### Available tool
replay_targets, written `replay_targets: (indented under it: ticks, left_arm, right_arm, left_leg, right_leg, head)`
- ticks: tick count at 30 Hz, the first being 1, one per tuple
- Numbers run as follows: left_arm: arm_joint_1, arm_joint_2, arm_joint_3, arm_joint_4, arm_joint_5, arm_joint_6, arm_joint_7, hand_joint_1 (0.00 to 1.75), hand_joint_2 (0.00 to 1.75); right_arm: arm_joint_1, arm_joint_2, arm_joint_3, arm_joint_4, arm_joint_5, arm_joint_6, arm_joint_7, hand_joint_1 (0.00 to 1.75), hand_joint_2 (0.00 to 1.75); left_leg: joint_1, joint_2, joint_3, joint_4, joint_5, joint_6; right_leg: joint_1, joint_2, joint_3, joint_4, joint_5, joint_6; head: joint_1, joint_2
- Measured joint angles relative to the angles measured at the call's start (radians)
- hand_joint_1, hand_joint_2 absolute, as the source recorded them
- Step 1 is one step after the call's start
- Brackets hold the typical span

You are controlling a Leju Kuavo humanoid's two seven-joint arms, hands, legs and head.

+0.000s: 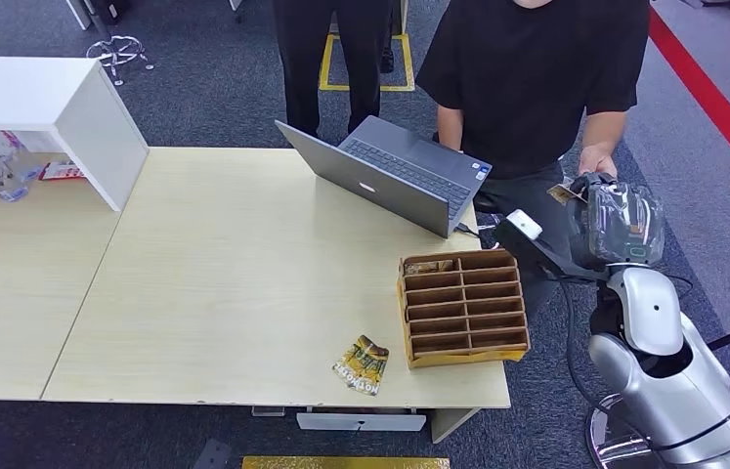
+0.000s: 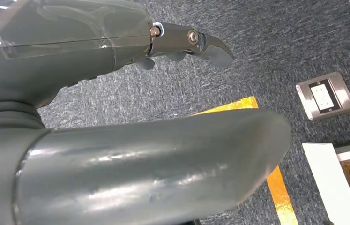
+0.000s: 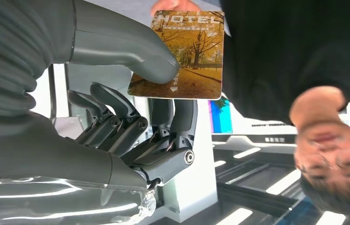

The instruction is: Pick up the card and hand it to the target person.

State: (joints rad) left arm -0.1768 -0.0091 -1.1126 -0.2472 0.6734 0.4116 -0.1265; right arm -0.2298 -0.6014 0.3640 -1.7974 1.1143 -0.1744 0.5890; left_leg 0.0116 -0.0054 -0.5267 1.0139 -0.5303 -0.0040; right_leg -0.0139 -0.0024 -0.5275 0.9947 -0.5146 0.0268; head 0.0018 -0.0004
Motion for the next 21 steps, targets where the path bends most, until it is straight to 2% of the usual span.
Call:
replay_targets:
  ticks: [14, 21]
  left_arm:
    - [-0.004, 0.000, -0.001, 0.000, -0.007, 0.000, 0.010, 0.00, 0.00]
    - [-0.004, 0.000, -0.001, 0.000, -0.010, 0.000, 0.011, 0.00, 0.00]
  right_arm:
    - [-0.001, -0.015, -0.008, 0.105, 0.002, -0.015, 0.007, 1.66, 1.75]
    - [-0.001, -0.018, -0.008, 0.127, 0.011, -0.015, 0.009, 1.51, 1.75]
  left_leg:
    - [0.000, 0.000, 0.000, 0.000, 0.000, 0.000]
    - [0.000, 0.000, 0.000, 0.000, 0.000, 0.000]
  right_leg:
    - [0.000, 0.000, 0.000, 0.000, 0.000, 0.000]
    - [0.000, 0.000, 0.000, 0.000, 0.000, 0.000]
  head:
    - [0.000, 0.000]
    - [0.000, 0.000]
